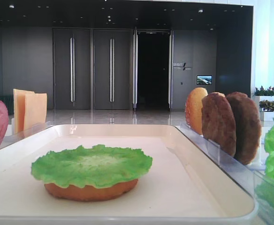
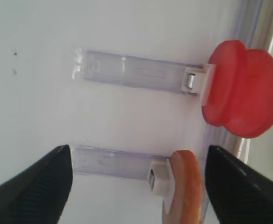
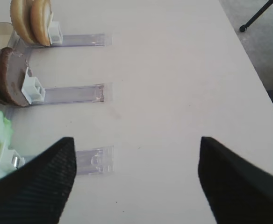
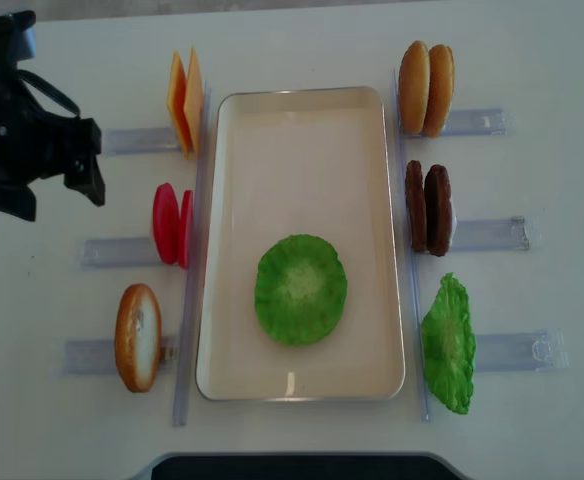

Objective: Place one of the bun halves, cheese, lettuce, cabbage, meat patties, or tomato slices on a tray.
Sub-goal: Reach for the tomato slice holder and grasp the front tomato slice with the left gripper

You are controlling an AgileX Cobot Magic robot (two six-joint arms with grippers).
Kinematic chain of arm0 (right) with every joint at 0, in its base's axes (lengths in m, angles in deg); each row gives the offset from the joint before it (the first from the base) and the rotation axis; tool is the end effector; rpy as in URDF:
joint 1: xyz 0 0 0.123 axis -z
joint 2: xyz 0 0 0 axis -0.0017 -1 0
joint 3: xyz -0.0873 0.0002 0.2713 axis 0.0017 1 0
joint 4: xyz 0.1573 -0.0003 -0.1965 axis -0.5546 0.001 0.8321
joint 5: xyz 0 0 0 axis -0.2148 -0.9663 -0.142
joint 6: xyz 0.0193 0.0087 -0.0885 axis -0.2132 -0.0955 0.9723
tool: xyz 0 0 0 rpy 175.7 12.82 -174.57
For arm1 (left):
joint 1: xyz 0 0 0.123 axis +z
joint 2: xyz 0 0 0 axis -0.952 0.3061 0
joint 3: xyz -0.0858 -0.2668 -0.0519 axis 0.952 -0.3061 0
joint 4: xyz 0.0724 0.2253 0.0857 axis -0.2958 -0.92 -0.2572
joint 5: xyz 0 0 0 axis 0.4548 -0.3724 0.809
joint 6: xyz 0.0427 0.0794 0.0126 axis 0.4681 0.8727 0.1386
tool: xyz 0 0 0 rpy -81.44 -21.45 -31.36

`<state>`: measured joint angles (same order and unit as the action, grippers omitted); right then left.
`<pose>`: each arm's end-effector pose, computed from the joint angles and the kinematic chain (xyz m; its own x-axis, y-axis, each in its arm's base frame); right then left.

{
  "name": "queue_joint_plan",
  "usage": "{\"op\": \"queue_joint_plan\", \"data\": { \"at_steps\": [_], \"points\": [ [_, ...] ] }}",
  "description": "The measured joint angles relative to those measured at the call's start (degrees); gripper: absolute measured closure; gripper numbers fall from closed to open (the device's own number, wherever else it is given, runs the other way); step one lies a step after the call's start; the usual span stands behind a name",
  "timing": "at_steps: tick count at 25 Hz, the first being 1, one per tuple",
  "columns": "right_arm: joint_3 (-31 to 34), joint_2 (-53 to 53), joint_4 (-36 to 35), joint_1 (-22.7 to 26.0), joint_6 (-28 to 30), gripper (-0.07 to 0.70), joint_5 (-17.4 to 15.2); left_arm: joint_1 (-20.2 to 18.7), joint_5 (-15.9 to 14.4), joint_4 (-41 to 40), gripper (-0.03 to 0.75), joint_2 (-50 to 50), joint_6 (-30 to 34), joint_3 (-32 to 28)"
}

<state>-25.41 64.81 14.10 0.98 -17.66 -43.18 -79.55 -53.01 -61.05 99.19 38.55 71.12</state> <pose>-0.0090 0.0012 0.2702 -0.5190 -0.0120 -0.8547 -0.0025 0.9999 -0.0124 0.2594 -0.0274 0.2832 -0.9639 -0.1624 -0.2109 -0.1673 0.9859 0.0054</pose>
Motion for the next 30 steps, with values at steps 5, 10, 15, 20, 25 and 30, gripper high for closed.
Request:
{"op": "queue_joint_plan", "data": {
  "at_steps": [5, 10, 15, 20, 25, 30],
  "points": [
    [0.00, 0.00, 0.00, 0.00, 0.00, 0.087, 0.00, -6.74, 0.99, 0.00, 0.022, 0.00, -6.18, 0.00],
    [0.00, 0.00, 0.00, 0.00, 0.00, 0.087, 0.00, -10.71, 1.41, 0.00, 0.022, 0.77, -10.65, 0.00],
    [0.00, 0.00, 0.00, 0.00, 0.00, 0.087, 0.00, -13.79, 1.30, -0.07, 0.022, 2.94, -13.30, 0.64],
    [0.00, 0.00, 0.00, 0.00, 0.00, 0.087, 0.00, -15.54, 0.67, 0.05, 0.022, 7.02, -14.09, 3.96],
    [0.00, 0.00, 0.00, 0.00, 0.00, 0.087, 0.00, -15.81, 0.55, 0.73, 0.022, 11.33, -14.34, 6.48],
    [0.00, 0.00, 0.00, 0.00, 0.00, 0.087, 0.00, -15.81, 0.55, 1.76, 0.022, 14.86, -14.34, 8.67]
  ]
}}
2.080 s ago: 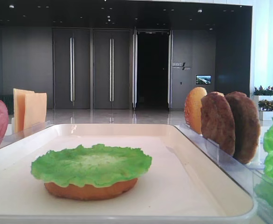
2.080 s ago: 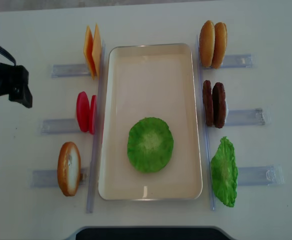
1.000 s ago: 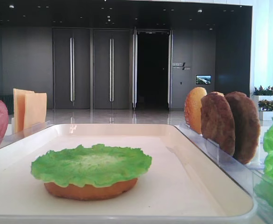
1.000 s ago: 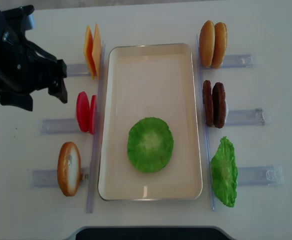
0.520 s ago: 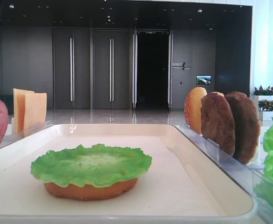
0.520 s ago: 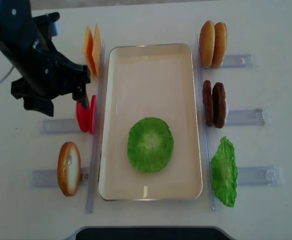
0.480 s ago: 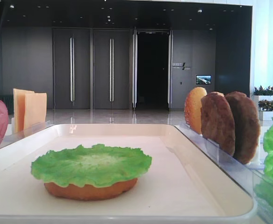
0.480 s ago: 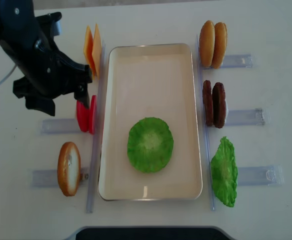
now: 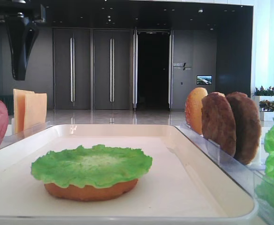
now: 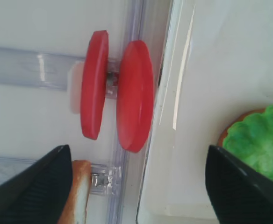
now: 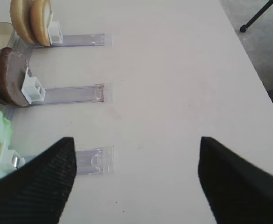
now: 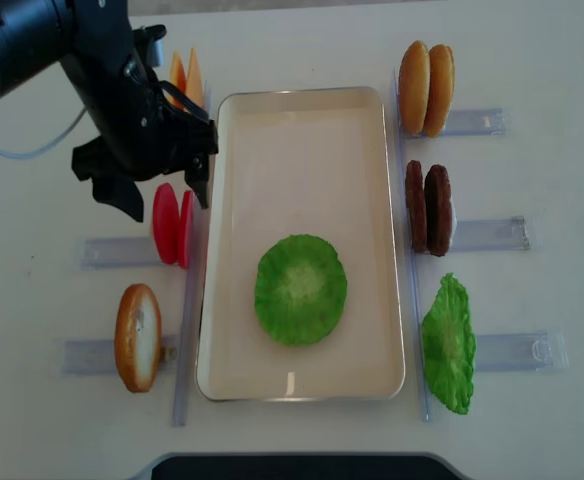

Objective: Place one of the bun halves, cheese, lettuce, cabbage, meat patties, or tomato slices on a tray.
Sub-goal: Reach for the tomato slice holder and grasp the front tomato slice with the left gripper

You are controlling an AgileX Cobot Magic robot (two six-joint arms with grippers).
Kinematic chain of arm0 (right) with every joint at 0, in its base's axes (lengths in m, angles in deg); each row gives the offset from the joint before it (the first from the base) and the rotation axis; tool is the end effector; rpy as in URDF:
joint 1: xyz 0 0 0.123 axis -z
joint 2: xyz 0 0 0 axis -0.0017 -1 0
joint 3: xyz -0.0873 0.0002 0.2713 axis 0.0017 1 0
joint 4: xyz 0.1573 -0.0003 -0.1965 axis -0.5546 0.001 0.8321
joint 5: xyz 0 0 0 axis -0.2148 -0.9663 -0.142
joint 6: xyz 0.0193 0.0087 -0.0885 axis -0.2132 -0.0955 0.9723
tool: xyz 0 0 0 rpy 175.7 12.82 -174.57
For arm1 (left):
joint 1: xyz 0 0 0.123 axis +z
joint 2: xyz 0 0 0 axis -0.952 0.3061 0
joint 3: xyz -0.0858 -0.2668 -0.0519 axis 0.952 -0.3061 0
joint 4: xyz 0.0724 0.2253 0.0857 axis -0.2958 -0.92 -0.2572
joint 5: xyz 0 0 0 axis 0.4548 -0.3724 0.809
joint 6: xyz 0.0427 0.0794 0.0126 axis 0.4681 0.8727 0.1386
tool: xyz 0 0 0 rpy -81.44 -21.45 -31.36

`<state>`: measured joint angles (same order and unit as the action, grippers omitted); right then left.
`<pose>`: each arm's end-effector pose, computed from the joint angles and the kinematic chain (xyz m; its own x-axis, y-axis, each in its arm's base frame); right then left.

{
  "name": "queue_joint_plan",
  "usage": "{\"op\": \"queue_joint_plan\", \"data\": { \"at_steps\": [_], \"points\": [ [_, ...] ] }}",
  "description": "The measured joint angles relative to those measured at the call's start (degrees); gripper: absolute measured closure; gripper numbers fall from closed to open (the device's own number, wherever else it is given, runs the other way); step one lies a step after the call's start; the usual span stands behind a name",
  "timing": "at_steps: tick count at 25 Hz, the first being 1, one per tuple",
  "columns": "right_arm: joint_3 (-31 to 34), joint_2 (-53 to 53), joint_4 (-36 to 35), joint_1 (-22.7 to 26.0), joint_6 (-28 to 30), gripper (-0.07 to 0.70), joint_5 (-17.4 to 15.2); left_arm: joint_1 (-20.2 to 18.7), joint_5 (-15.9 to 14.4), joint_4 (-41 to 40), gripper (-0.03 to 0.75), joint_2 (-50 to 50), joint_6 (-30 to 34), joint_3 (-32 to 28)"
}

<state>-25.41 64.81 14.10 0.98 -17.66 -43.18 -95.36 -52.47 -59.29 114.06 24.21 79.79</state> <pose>-0.0090 0.0012 0.2702 -0.5190 -0.0120 -0.8547 -0.0025 0.9999 -0.0124 0.2955 -0.1227 0.2471 -0.9830 -0.1493 -0.1073 -0.1479 0.9888 -0.0209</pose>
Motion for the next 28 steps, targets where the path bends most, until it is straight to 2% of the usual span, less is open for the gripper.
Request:
{"op": "queue_joint_plan", "data": {
  "at_steps": [7, 19, 28],
  "points": [
    [0.00, 0.00, 0.00, 0.00, 0.00, 0.087, 0.00, 0.00, 0.12, 0.69, 0.022, 2.87, 0.05, 2.36],
    [0.00, 0.00, 0.00, 0.00, 0.00, 0.087, 0.00, -2.31, 0.83, 0.64, 0.022, 6.79, 0.28, 3.22],
    [0.00, 0.00, -0.01, 0.00, 0.00, 0.087, 0.00, -2.31, 1.09, -0.16, 0.022, 6.82, 0.28, 3.41]
  ]
}}
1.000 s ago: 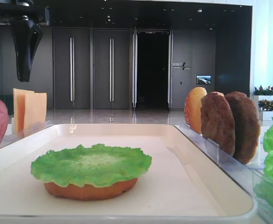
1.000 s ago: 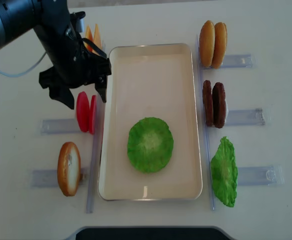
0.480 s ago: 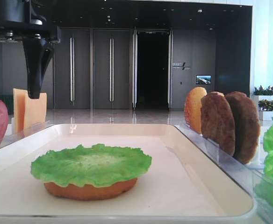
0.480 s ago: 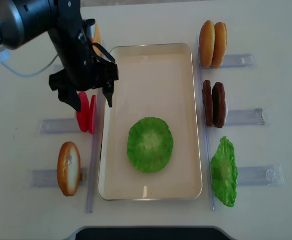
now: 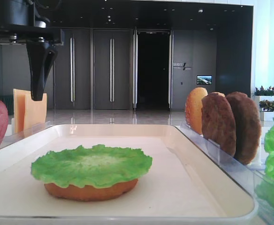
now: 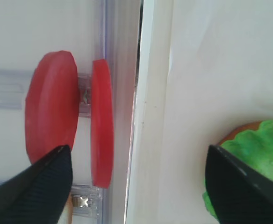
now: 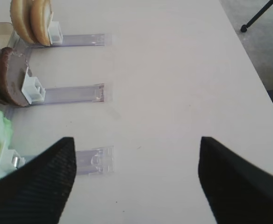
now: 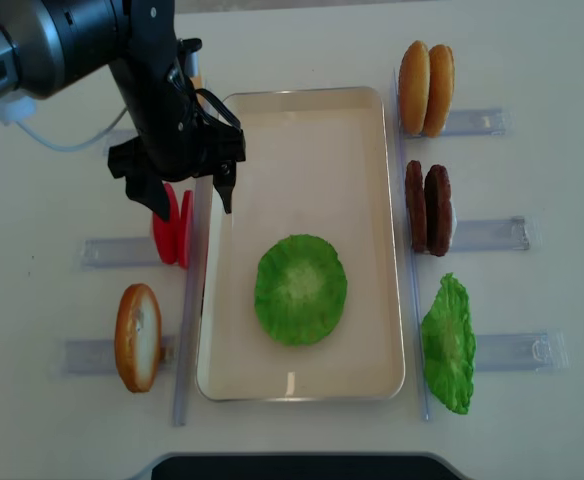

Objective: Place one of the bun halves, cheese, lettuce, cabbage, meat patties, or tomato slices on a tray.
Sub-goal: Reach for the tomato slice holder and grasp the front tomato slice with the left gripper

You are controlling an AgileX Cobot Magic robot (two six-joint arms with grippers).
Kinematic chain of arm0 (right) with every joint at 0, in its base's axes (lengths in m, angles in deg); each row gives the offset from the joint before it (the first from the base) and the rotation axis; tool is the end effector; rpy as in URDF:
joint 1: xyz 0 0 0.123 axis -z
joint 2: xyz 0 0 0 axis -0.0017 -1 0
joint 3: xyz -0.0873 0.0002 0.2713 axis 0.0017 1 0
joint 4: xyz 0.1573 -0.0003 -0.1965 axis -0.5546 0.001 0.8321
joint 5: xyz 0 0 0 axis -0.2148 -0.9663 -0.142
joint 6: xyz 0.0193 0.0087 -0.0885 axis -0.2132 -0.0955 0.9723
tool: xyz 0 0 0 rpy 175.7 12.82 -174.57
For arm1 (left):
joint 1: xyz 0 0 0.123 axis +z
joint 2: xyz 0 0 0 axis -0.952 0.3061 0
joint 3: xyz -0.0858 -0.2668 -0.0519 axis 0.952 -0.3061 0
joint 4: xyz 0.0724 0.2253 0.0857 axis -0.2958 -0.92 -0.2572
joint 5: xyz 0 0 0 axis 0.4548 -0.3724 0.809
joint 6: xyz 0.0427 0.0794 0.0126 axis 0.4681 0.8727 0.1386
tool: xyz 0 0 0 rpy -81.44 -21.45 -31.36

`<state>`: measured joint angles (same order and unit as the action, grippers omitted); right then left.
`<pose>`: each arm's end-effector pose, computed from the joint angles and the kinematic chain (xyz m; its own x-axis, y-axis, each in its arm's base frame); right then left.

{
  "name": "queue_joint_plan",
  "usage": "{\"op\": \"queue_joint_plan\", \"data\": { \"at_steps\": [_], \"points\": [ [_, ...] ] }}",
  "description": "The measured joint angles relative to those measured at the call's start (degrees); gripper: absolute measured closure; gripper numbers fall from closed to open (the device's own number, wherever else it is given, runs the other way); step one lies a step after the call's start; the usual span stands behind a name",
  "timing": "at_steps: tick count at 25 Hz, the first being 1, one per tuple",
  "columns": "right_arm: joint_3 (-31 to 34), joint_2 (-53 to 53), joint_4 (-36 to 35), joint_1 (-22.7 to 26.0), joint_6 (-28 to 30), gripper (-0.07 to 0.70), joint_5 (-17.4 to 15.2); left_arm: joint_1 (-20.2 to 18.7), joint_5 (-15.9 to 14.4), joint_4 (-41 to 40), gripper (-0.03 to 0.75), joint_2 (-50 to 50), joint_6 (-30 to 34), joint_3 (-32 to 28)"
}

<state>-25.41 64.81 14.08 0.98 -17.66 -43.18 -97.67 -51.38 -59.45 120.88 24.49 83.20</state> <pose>-0.0090 0.0013 0.2702 -0.5190 -0.0118 -0.8547 -0.0027 0.9999 -0.0122 0.3126 -0.1449 0.2226 -0.9921 -0.1012 -0.0741 -0.1016 0.9948 0.0027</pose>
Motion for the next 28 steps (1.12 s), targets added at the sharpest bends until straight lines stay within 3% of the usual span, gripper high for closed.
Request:
{"op": "queue_joint_plan", "data": {
  "at_steps": [28],
  "points": [
    [0.00, 0.00, 0.00, 0.00, 0.00, 0.097, 0.00, 0.00, 1.24, -0.78, 0.022, 3.53, 0.00, 0.06]
  ]
}}
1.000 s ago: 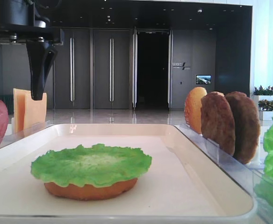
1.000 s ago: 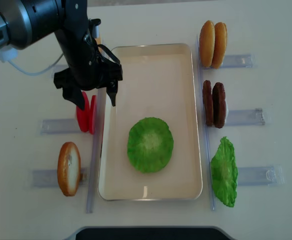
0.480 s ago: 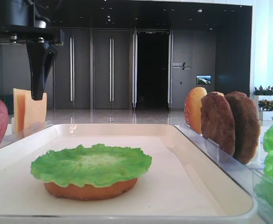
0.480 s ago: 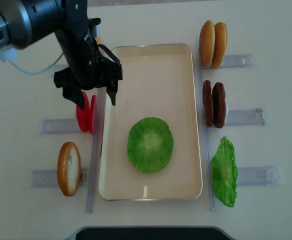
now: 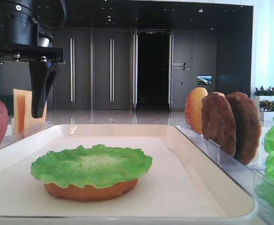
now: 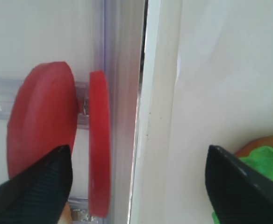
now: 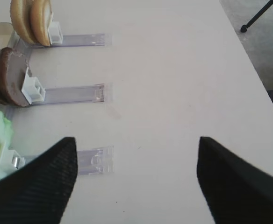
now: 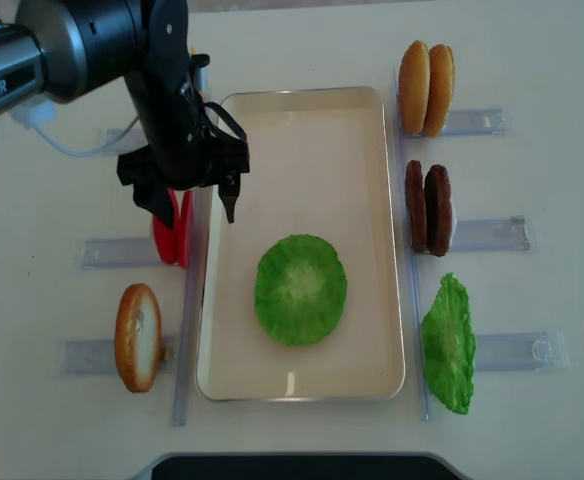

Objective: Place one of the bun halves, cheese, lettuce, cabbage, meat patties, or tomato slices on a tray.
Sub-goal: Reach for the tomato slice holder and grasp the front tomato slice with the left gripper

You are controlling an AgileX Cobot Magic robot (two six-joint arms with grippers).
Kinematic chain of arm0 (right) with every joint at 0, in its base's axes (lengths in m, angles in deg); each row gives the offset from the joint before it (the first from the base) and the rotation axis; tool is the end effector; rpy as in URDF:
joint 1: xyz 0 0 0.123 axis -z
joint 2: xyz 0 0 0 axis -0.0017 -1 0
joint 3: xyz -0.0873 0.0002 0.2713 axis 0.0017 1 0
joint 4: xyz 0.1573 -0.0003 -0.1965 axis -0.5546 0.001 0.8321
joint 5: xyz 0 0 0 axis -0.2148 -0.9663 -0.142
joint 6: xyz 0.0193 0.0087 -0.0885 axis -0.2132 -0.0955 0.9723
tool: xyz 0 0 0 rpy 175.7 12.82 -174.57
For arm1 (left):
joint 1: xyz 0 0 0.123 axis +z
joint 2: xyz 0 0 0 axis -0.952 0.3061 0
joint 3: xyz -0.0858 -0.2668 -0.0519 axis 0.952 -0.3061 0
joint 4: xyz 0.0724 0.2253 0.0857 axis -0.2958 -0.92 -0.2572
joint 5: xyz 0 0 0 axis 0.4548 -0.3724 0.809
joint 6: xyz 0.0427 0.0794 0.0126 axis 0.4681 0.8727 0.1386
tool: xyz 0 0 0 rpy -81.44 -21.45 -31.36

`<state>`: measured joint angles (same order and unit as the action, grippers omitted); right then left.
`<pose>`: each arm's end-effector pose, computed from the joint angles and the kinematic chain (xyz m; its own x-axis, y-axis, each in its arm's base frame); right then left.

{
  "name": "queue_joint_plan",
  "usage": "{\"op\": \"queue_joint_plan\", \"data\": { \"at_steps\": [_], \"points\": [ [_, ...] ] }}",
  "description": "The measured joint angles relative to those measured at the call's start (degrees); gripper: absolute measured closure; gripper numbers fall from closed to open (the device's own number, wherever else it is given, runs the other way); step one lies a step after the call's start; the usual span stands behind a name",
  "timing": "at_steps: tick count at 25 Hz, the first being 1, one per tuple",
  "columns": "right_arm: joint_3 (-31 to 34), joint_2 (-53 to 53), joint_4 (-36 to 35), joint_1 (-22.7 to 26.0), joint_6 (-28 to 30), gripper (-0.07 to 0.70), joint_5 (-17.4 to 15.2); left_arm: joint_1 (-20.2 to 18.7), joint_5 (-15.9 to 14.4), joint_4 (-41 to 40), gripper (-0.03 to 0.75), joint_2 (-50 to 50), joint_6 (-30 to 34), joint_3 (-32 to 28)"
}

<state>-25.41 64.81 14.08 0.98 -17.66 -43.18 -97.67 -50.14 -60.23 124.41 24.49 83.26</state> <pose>-0.0090 0.0013 0.2702 -0.5190 -0.0118 -0.8547 -0.0027 0.9999 -0.0122 0.3199 -0.1473 0.2015 -0.9946 -0.0929 -0.0470 -0.0945 0.9950 0.0330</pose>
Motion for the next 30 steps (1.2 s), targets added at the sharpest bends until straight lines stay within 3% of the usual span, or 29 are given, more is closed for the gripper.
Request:
{"op": "queue_joint_plan", "data": {
  "at_steps": [9, 30],
  "points": [
    [0.00, 0.00, 0.00, 0.00, 0.00, 0.097, 0.00, 0.00, -0.85, -0.29, 0.034, 0.20, 0.00, 0.00],
    [0.00, 0.00, 0.00, 0.00, 0.00, 0.097, 0.00, 0.00, -1.46, -1.11, 0.407, 0.20, 0.00, 0.00]
  ]
}}
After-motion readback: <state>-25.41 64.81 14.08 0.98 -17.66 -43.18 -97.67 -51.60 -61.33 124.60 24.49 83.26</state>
